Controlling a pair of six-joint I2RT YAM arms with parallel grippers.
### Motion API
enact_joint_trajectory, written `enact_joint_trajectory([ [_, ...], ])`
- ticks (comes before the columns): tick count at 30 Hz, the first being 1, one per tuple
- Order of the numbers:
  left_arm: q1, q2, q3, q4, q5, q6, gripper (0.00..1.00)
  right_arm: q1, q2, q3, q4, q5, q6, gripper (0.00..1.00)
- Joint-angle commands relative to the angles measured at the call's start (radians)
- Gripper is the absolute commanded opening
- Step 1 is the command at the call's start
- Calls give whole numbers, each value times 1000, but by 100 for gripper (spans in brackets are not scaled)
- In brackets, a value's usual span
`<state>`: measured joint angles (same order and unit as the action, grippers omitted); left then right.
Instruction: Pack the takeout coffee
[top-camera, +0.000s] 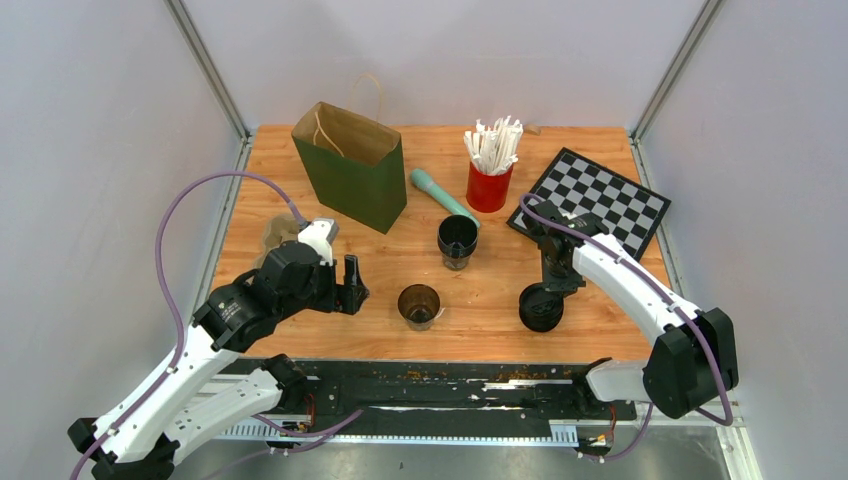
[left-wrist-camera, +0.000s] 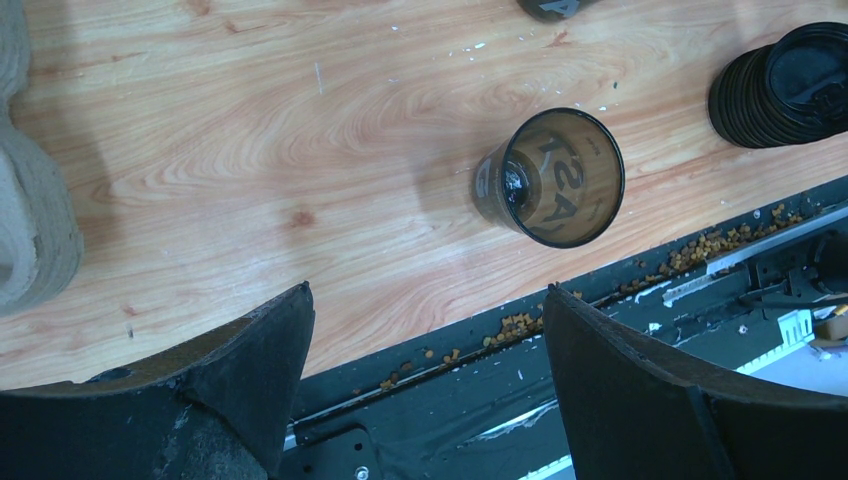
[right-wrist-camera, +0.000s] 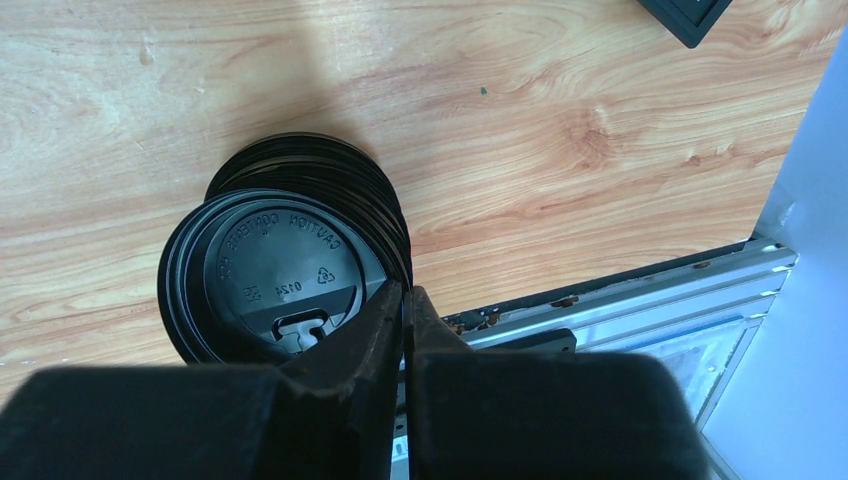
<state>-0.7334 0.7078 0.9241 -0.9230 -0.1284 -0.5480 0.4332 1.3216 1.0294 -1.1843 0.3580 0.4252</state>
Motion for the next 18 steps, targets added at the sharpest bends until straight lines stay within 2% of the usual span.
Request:
enact_joint_trajectory([
  [1,-3,-7,34,21,-11,8,91,-6,-9,12,23,-3,4,4],
  [3,-3,-6,39,21,-11,9,91,-5,-13,19,21,-6,-3,0],
  [18,-3,20,40,45,-4,10,91,-2,-103,101,-1,-72,-66,0],
])
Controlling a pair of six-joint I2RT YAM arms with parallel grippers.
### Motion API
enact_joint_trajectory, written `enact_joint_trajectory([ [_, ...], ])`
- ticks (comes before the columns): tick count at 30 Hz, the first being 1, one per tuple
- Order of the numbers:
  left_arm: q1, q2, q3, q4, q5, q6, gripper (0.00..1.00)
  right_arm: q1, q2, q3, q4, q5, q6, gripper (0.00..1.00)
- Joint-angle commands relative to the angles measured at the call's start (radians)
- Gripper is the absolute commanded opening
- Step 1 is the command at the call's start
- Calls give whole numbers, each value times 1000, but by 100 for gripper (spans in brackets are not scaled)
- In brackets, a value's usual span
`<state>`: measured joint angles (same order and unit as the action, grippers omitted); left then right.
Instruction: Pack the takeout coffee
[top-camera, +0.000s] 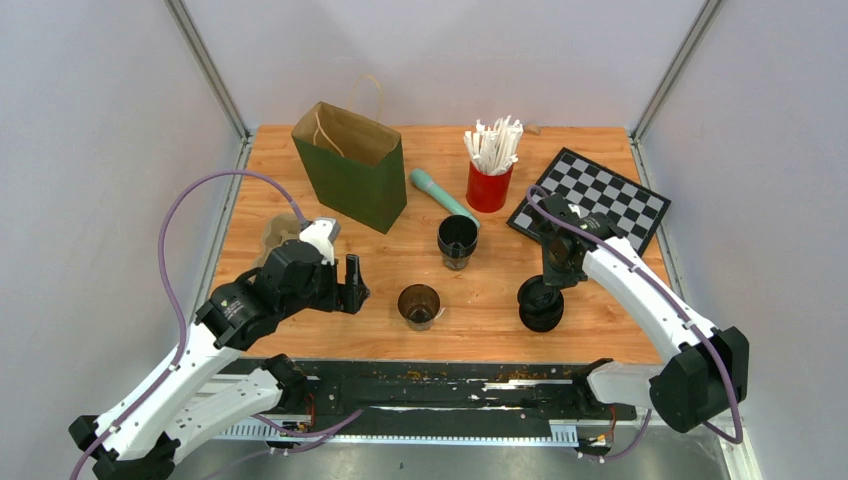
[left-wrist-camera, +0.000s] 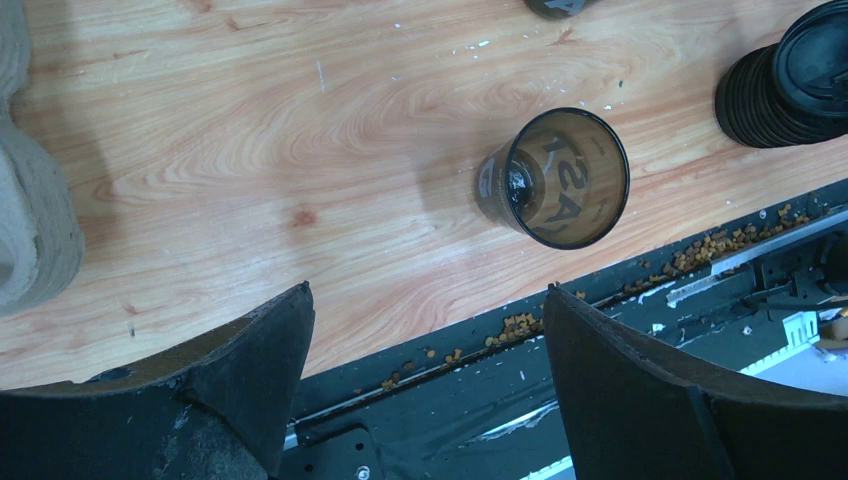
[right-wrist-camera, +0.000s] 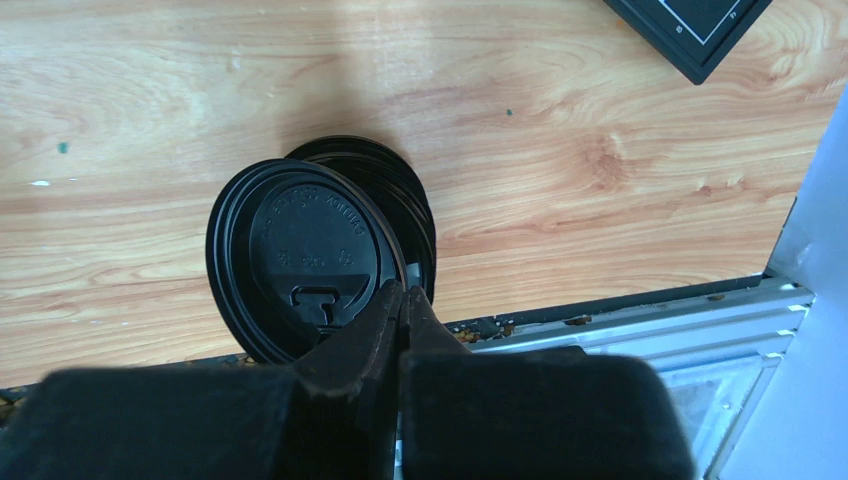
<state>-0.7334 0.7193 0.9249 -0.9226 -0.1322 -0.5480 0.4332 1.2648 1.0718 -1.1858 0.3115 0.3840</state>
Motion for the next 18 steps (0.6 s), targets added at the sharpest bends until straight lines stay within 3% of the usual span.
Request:
enact_joint_trajectory([
  [1,-3,11,41,47,1,11,91,-2,-52,66,-3,-26,-28,0],
  [7,-3,30,55,57,2,13,91,6,-82,102,-19,-80,-35,0],
  [11,-3,49,60,79,21,5,90,25,-122,112,9,-197,-12,0],
  [18,-3,92,52,175,101,-16,88,158,-147,168,35,-264,90,0],
])
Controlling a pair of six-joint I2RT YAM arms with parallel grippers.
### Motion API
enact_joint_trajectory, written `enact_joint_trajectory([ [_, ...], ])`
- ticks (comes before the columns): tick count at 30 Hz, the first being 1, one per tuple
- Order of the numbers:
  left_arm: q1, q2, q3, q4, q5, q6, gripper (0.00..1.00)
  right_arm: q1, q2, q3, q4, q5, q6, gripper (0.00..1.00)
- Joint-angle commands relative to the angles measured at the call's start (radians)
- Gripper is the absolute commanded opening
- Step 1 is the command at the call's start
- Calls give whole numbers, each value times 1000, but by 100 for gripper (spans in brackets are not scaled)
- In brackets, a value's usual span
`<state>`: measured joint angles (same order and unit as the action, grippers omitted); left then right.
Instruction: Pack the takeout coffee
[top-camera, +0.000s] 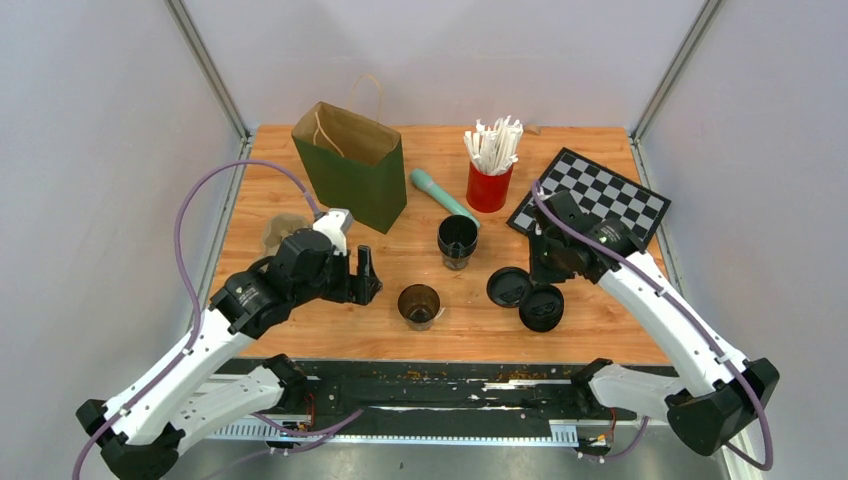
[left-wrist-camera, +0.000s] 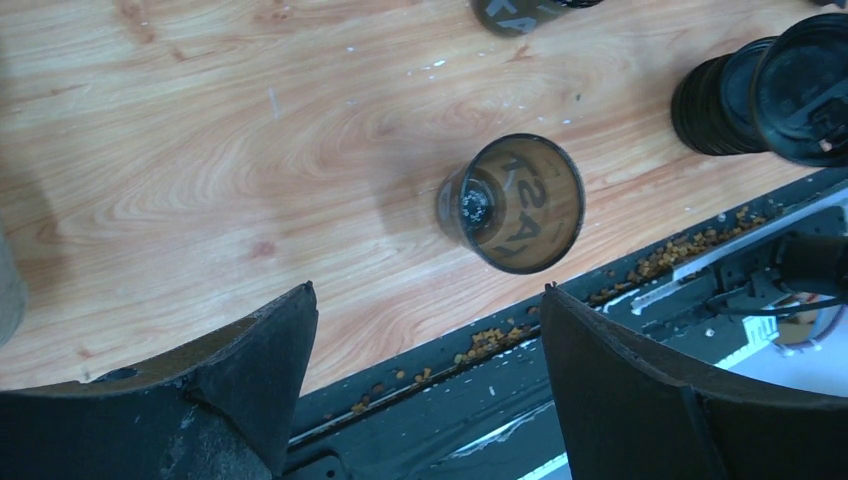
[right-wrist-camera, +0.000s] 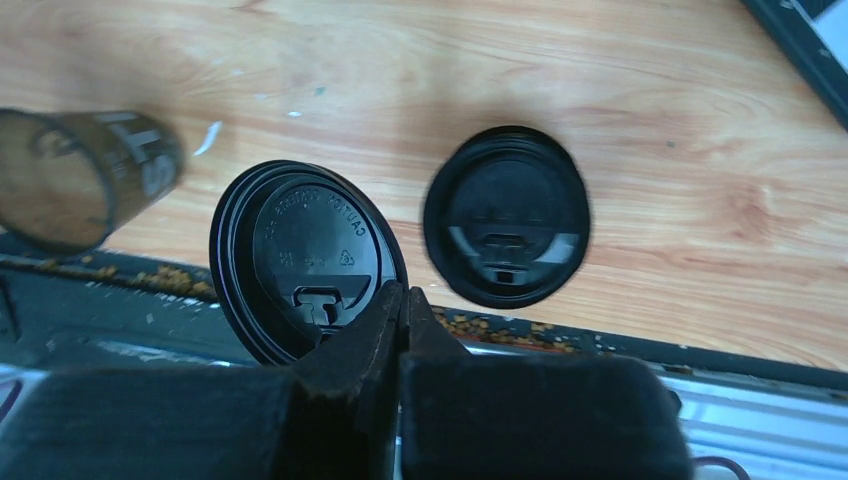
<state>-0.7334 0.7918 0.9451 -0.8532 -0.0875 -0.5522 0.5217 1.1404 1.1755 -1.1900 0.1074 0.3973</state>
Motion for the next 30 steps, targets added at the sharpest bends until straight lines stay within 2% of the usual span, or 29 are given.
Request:
enact_joint_trajectory([
  [1,-3,29,33,123,68,-18,88,104,-22,71,49,-62,99,0],
  [5,-3,69,33,221,196,-29,81,227,5,110,88,-52,160,0],
  [12,-3,141,46,277,279,-47,80,397,126,239,131,34,220,0],
  [19,-4,174,-27,370,327,-93,80,487,223,338,132,82,220,0],
  [25,-3,197,-37,357,298,-89,76,521,249,366,144,91,219,0],
  [27,-3,196,-41,357,292,-93,71,528,250,366,151,91,219,0],
  [30,-3,197,-42,352,280,-89,56,532,248,357,165,91,218,0],
])
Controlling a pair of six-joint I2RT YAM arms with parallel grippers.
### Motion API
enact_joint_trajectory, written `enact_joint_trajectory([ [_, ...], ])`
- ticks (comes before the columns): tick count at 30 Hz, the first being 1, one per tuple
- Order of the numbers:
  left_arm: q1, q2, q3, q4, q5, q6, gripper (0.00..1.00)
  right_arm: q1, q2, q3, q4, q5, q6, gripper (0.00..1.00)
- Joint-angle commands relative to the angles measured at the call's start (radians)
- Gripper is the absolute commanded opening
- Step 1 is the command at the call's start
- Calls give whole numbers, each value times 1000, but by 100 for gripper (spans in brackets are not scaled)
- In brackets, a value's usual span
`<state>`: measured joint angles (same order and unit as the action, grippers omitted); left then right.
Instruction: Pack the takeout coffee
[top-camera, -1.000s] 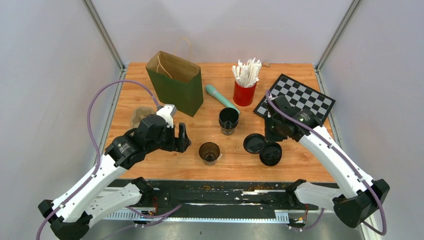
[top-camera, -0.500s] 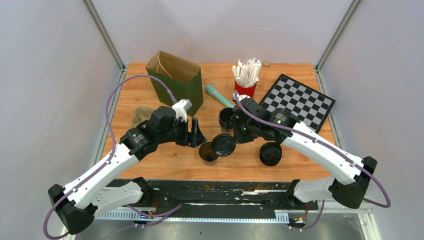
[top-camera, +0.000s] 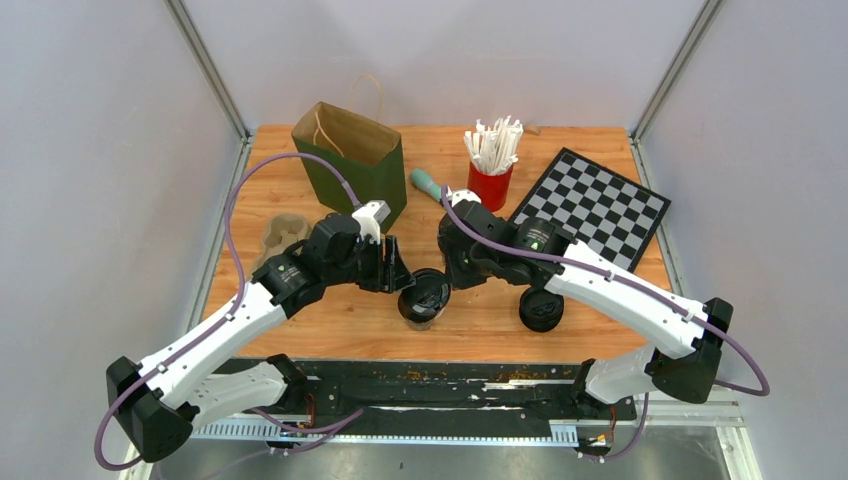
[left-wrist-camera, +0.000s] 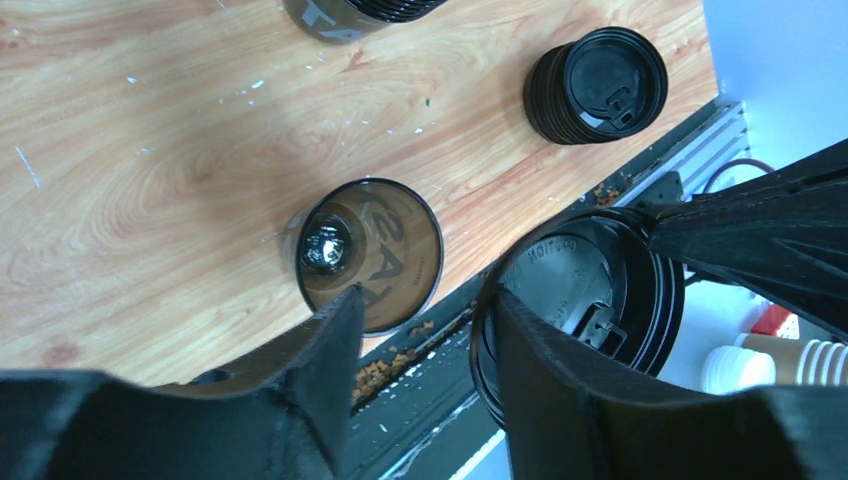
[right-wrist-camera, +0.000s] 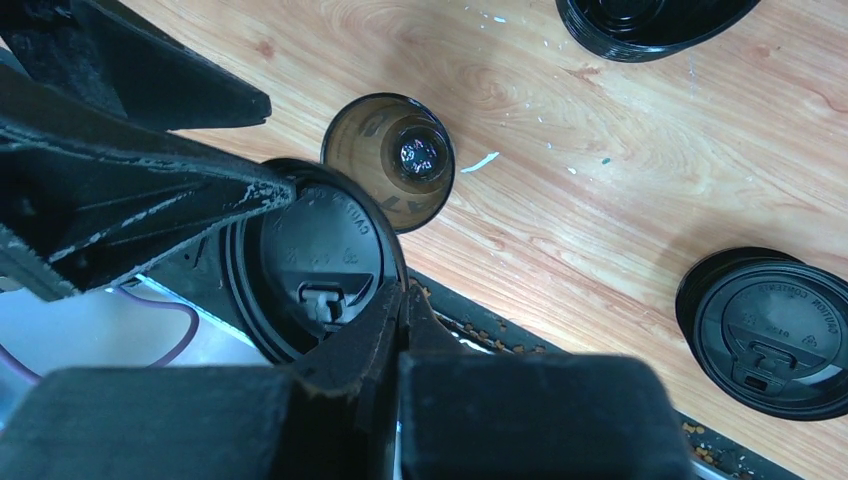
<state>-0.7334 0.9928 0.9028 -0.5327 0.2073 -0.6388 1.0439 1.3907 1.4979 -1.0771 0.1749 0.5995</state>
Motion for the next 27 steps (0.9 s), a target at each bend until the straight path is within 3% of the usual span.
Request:
enact_joint_trajectory([
  [1,-3,-4,1,32,-17,-2,49,10,-2,31,58,21,14,0],
  [3,-3,-7,-1,34,-19,1,37,10,0,33,64,15,8,0],
  [10,-3,-22,-22,68,9,3,9,10,-12,-14,170,11,-63,0],
  [13,-3,-27,-9,28,-17,21,6,10,-34,-34,187,46,-92,4],
  [15,-3,-34,3,-7,-56,41,11,10,-66,-58,198,73,-103,12],
  [19,-3,-27,21,-85,-145,68,36,10,-125,-125,246,77,-118,26],
  [23,-3,13,10,-192,-235,60,48,10,-166,-178,264,70,-114,40],
  [27,-3,43,-52,-198,-283,34,59,10,-186,-215,298,40,-132,56],
])
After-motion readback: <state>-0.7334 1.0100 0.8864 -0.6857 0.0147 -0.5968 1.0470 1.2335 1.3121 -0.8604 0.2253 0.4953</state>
